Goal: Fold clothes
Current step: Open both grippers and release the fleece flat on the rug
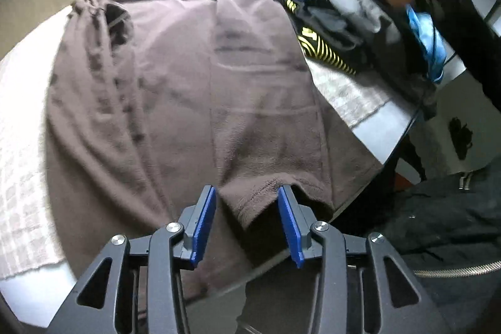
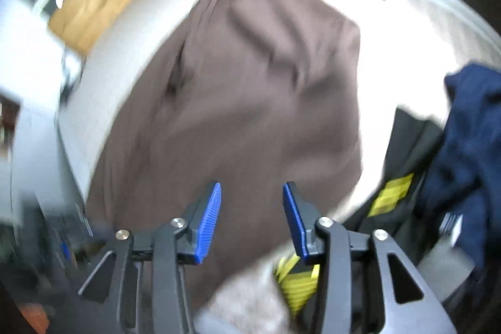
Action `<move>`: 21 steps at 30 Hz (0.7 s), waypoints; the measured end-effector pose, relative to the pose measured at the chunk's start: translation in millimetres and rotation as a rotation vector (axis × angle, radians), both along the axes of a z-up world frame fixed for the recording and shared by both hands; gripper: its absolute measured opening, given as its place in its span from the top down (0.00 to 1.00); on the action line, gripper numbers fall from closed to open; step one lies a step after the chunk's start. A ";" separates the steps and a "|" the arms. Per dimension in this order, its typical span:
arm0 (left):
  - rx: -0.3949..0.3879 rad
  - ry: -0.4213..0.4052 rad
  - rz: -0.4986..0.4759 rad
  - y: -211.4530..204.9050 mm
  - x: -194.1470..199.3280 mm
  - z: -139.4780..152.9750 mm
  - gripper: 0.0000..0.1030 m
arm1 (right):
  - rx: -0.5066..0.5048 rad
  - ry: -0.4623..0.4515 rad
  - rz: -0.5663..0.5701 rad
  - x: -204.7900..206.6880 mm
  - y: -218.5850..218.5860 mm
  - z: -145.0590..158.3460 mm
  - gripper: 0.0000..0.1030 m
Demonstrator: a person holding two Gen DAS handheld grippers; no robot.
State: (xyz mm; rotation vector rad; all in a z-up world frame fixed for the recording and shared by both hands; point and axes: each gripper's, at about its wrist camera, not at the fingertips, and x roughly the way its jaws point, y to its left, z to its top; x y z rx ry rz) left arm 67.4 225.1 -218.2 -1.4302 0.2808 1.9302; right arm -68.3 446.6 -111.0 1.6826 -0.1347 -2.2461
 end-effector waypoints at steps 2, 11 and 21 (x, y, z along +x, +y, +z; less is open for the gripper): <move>-0.007 -0.033 0.000 2.6 3.4 -6.3 0.62 | 0.048 0.019 -0.059 -36.3 4.8 2.1 0.59; 0.123 0.005 0.085 -35.4 9.1 52.3 0.57 | 0.205 -0.145 -0.220 -124.8 17.7 -69.1 0.59; 0.009 -0.111 0.115 6.1 -22.6 -2.6 0.54 | 0.218 -0.160 -0.168 -117.6 13.5 -83.3 0.59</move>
